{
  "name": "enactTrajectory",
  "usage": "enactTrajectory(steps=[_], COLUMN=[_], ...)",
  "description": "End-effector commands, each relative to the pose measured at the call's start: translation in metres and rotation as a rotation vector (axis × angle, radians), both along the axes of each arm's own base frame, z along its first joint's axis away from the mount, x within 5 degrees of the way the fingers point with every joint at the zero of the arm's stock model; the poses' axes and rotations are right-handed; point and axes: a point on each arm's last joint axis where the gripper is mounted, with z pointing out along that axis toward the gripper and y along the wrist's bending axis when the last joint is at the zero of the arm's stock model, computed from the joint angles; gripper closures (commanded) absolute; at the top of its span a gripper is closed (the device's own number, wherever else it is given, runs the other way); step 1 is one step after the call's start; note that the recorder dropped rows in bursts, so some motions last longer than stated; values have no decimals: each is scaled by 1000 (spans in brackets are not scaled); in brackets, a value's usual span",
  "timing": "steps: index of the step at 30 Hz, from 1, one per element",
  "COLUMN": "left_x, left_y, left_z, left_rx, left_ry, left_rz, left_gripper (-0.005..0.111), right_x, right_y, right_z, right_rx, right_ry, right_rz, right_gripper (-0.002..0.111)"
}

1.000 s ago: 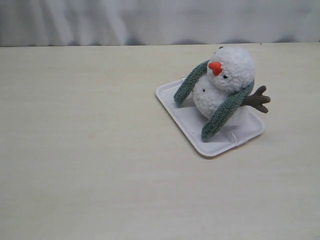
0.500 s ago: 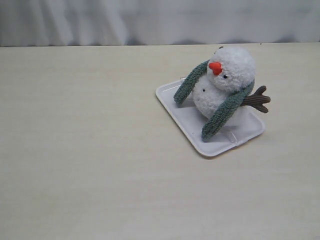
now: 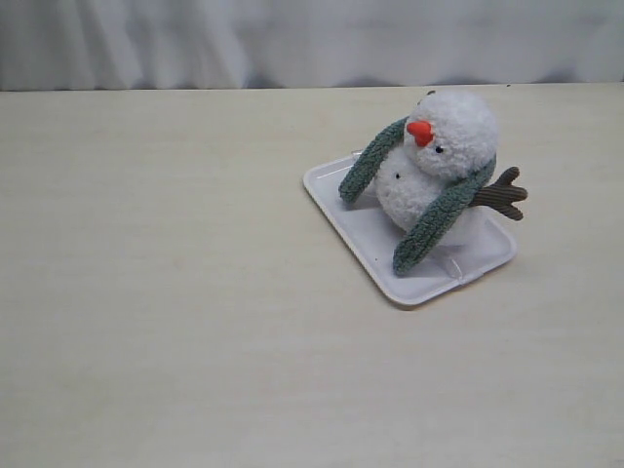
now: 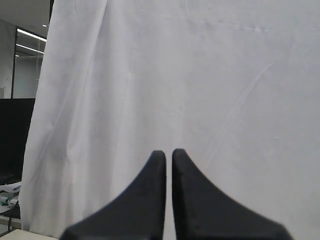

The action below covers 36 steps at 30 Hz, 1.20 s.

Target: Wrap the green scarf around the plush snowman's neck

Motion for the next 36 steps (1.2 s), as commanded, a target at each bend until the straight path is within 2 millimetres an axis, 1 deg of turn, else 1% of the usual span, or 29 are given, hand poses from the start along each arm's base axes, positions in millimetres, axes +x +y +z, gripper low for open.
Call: enactTrajectory(steps=[1,3,4,6,8,9,13,16,19,22,27,29,36], left_x=[-12,-4,3,13,19,26,46,55,65,77,88,89,98], left_y=[-10,-13,-13,-12,-12,-12,-15,-17,-19,-20,-21,-21,-19], left_z=[1,-13,-27,-52,-70,-78,-106,-123,-143,-173,-209,-211,-241], left_rx=[-126,-184,-211,-198,-189,-185,-79,-16,-9,3,16,15,76], left_ry=[-73,-117,-167,-223,-279,-285,-297,-298,-292,-245,-131,-112,231], left_rz=[-7,31,64,110,130,137,183,197,189,184,184,184,208], left_gripper=[107,107,107,107,107,107,107,107,107,107,107,107,107], right_x=[0,0,0,0,0,0,0,0,0,0,0,0,0], right_y=[0,0,0,0,0,0,0,0,0,0,0,0,0], right_z=[-1,-1,-1,-1,-1,-1,-1,-1,-1,-1,-1,-1,-1], right_rx=[-2,-2,-2,-2,-2,-2,-2,-2,-2,-2,-2,-2,0], right_ry=[-5,-5,-5,-5,-5,-5,-5,-6,-6,-6,-6,-6,-5], right_rz=[-1,-1,-1,-1,-1,-1,-1,-1,-1,-1,-1,-1,-1], right_gripper=[104,104,104,104,104,104,104,104,104,104,104,104,104])
